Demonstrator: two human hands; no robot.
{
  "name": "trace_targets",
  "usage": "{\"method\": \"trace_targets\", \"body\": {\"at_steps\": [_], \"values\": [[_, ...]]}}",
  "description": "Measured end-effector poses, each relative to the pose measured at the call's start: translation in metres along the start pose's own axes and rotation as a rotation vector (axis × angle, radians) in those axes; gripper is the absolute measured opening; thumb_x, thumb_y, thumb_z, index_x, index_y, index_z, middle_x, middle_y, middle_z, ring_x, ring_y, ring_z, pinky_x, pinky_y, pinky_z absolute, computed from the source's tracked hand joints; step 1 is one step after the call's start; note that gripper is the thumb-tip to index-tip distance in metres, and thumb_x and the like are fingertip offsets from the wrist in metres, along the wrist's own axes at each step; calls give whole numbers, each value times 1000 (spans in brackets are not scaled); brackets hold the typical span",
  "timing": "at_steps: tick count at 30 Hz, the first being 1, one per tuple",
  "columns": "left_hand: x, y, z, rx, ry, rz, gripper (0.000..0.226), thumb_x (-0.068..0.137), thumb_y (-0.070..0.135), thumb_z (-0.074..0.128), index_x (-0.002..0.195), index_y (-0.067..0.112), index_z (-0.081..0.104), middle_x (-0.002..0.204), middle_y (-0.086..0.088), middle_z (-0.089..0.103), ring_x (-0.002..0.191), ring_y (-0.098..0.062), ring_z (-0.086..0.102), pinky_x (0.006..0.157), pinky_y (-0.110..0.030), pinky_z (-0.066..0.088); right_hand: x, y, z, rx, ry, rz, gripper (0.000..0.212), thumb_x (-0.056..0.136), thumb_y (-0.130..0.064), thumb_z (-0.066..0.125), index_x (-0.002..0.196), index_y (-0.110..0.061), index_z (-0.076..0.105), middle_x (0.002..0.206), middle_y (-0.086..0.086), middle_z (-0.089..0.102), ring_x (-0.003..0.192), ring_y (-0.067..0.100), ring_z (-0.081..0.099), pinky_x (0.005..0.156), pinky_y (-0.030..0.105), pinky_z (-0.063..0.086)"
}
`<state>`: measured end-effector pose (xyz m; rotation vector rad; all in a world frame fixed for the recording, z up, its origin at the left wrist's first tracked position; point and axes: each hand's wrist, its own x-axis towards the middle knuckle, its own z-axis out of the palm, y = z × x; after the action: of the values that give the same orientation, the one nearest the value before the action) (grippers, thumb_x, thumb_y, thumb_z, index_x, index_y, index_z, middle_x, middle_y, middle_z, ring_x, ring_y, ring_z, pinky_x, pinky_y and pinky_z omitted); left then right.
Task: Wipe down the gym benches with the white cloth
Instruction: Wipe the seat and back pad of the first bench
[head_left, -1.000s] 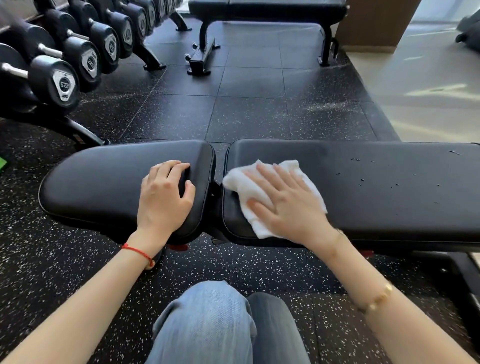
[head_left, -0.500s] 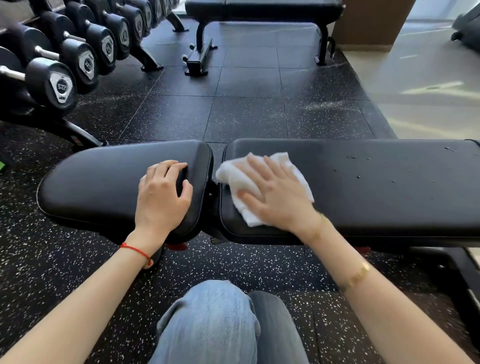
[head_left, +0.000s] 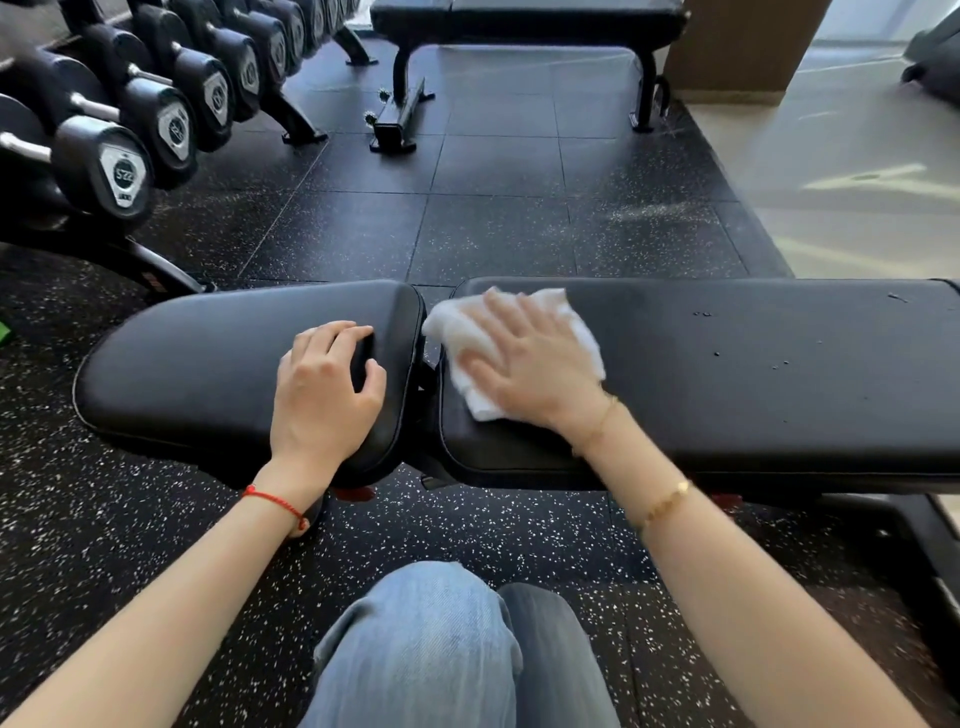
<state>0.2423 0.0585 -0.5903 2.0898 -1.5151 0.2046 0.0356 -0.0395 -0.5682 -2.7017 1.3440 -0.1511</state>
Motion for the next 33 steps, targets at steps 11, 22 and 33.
{"method": "trace_targets", "body": {"at_steps": [11, 22, 33], "values": [[0, 1, 0, 10, 4, -4, 35, 89, 22, 59, 123, 15, 63, 128, -2, 62, 123, -23, 51, 105, -40, 38, -2, 74, -15, -49, -13, 239, 66, 100, -61, 25, 158, -32, 12, 167, -9, 10, 153, 17, 5, 121, 39, 0], [-1, -3, 1, 12, 1, 8, 35, 89, 22, 58, 124, 15, 62, 129, -2, 61, 124, -23, 50, 105, -40, 38, -53, 31, 3, 26, 33, -95, 66, 92, -69, 17, 154, -46, 14, 164, -17, 14, 152, 14, 10, 121, 38, 4], [0, 3, -1, 11, -8, -15, 35, 88, 21, 58, 122, 14, 63, 127, -3, 62, 122, -24, 51, 103, -42, 41, 22, -30, 8, -98, 22, -117, 58, 99, -55, 35, 151, -29, 32, 160, -1, 26, 148, 25, 18, 119, 49, 13]]}}
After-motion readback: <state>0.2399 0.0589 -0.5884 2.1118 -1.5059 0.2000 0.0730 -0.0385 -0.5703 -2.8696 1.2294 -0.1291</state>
